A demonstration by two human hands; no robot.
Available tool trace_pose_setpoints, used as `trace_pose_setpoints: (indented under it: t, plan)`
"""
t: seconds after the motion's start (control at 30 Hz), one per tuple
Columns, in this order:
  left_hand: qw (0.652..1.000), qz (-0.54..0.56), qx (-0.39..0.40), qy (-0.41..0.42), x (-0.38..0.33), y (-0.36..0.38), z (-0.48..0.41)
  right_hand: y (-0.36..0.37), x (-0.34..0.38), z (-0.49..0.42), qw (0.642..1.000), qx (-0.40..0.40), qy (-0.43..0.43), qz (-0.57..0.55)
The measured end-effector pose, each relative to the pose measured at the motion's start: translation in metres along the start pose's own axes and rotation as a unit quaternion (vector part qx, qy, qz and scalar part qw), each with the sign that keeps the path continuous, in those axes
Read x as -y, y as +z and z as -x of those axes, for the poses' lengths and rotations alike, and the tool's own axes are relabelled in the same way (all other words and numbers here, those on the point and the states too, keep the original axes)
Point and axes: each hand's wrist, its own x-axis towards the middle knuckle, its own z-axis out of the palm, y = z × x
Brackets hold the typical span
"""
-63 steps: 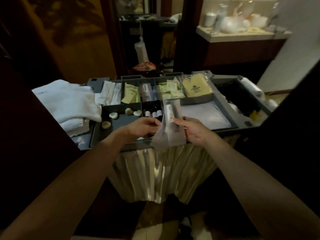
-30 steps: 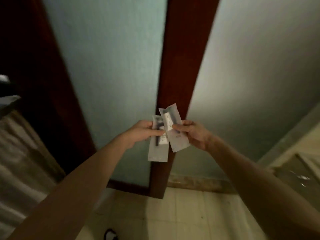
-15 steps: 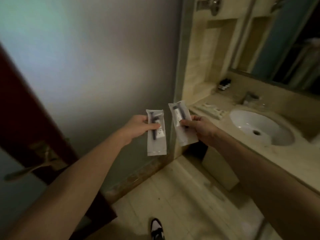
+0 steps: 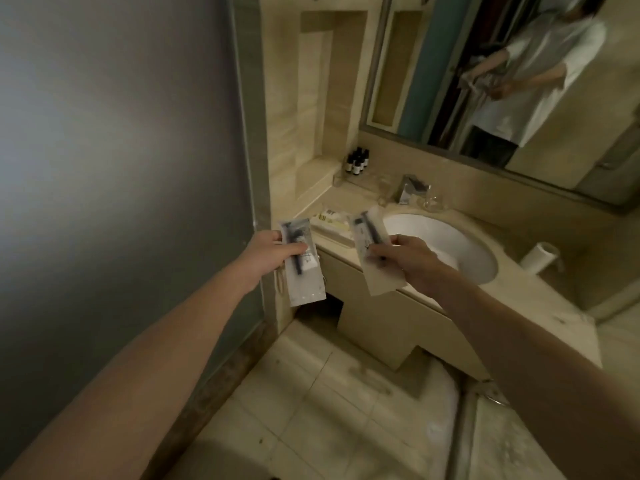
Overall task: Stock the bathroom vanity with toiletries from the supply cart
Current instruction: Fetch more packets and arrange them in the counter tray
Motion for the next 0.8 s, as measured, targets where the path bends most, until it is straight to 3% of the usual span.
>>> trace_pose_setpoints:
  t: [0.43,0.8]
  plan:
    - [0.996,-0.082,0.019,-0.024,0.0,0.032,-0.18,-0.039,-0.025,-0.154,0.996,-0.029,0.068,0.039]
    - [0.992,-0.031,-0.007,-0.125,0.0,0.075,-0.321,-0.081,-0.016,-0.344,0.976,0.079,0.071,0.19]
